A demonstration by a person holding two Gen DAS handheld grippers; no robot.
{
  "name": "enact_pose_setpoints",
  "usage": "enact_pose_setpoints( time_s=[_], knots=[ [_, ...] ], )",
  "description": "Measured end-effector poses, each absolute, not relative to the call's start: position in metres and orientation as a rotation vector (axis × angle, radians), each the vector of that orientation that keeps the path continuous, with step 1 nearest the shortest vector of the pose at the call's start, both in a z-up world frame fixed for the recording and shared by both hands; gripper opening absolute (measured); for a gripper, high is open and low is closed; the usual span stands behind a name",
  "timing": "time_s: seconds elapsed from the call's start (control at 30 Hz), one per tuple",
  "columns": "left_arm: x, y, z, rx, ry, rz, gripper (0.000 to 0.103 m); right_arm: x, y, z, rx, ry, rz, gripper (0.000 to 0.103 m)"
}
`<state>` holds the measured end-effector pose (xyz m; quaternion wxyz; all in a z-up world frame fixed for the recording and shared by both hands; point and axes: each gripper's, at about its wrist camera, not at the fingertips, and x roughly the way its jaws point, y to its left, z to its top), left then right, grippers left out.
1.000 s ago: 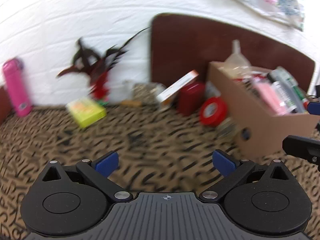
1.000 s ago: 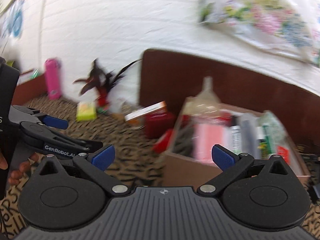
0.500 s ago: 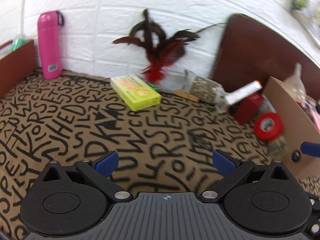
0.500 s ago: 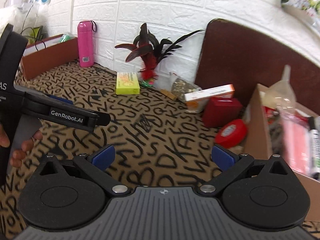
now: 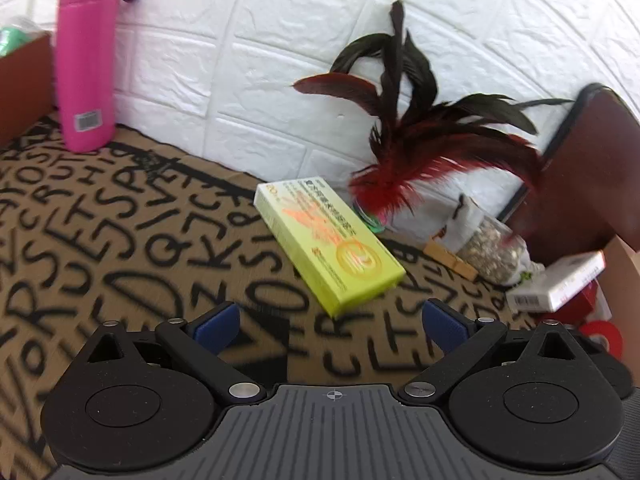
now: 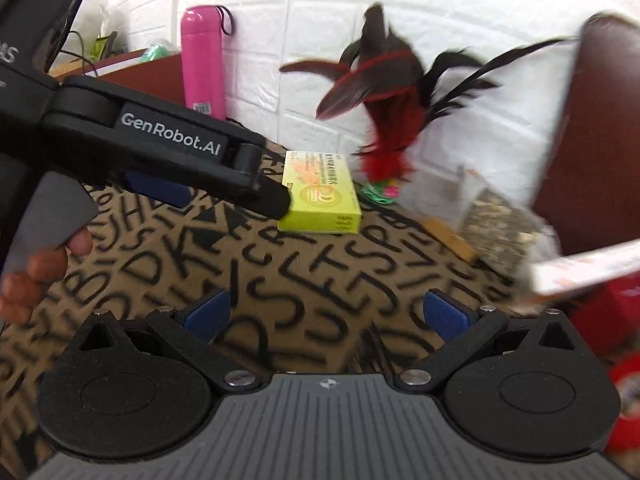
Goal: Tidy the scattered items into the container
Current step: 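Move the left gripper to the yellow-green medicine box and grasp it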
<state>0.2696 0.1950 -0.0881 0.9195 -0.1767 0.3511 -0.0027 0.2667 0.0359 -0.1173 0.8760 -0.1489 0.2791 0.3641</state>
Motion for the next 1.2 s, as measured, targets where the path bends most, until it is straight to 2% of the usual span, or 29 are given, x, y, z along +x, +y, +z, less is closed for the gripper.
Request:
enact_pose_setpoints(
  time_s=[0.3,0.4,0.43,0.47,0.5,0.53,0.83,1.13,1.2],
  knots=[
    [0.313,0.203,-0.099,-0.358,0.754,-0.078,0.096,0.320,0.076,-0.136,-0.291,0.582,0.824,0.100],
    [0.317,0.202,-0.099,-0.319,0.759,-0.080,0.086,0.331,0.087,-0.135,-0.292,0.591,0.831,0.094],
    [0.316,0.200,-0.098,-0.306,0.760,-0.085,0.079,0.334,0.090,-0.134,-0.295,0.592,0.824,0.091],
    [0.314,0.199,-0.098,-0.301,0.763,-0.100,0.064,0.336,0.092,-0.134,-0.292,0.598,0.823,0.082],
    [0.312,0.198,-0.097,-0.314,0.767,-0.119,0.057,0.338,0.092,-0.133,-0.278,0.608,0.828,0.071],
    [0.309,0.198,-0.096,-0.336,0.781,-0.128,0.054,0.338,0.093,-0.132,-0.266,0.619,0.823,0.071],
    [0.232,0.146,-0.093,-0.301,0.848,-0.195,0.054,0.274,0.045,-0.124,-0.258,0.670,0.792,0.071],
    [0.098,0.052,-0.112,-0.258,0.875,-0.325,0.055,0.143,-0.073,-0.122,-0.257,0.682,0.759,0.071],
    [0.072,0.032,-0.116,-0.277,0.874,-0.343,0.058,0.114,-0.101,-0.123,-0.251,0.679,0.740,0.071]
  ],
)
